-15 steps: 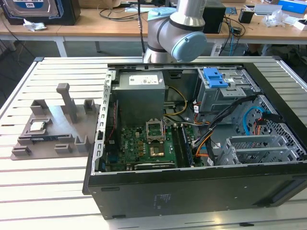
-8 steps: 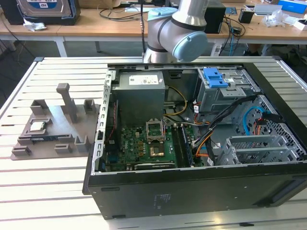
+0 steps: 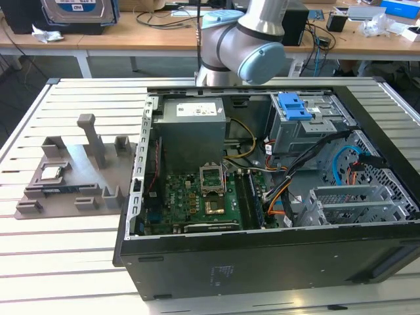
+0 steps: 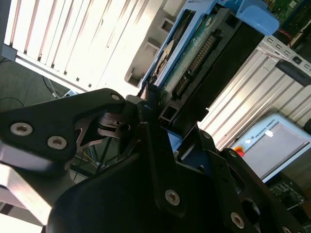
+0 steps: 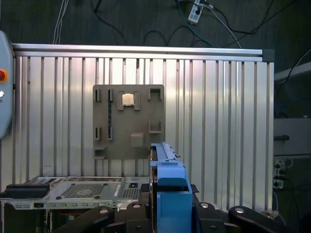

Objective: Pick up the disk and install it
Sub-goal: 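Pick up the disk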

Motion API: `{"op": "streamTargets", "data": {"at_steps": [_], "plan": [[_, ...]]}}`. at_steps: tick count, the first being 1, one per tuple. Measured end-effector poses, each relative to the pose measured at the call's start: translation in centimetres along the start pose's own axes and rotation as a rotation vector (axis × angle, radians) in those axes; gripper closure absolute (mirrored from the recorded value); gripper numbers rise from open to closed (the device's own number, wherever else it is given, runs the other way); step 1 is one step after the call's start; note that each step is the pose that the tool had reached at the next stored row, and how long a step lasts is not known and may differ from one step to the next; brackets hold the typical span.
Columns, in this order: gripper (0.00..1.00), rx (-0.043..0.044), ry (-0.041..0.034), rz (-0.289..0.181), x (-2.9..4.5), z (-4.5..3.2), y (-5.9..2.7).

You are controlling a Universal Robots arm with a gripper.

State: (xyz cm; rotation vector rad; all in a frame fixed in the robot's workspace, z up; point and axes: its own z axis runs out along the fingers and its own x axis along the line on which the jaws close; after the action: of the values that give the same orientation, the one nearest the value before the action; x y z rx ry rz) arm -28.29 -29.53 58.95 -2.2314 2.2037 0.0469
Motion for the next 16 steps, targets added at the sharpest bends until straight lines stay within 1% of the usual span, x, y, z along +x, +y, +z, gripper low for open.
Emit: {"op": "streamTargets", "data": {"at_steps": [2, 4, 6, 9, 16], "plan": [[0.63, 0.0000, 0.0000, 0.000, 0.01, -0.01, -0.52], [0.63, -0.0003, 0.0001, 0.000, 0.02, -0.03, -1.41], [0.63, -0.0003, 0.0000, 0.000, 0.03, -0.04, -2.50], [0.63, -0.0011, 0.0000, 0.000, 0.04, -0.07, -3.74], [0.63, -0.0016, 0.0000, 0.000, 0.07, -0.11, -6.00]]}}
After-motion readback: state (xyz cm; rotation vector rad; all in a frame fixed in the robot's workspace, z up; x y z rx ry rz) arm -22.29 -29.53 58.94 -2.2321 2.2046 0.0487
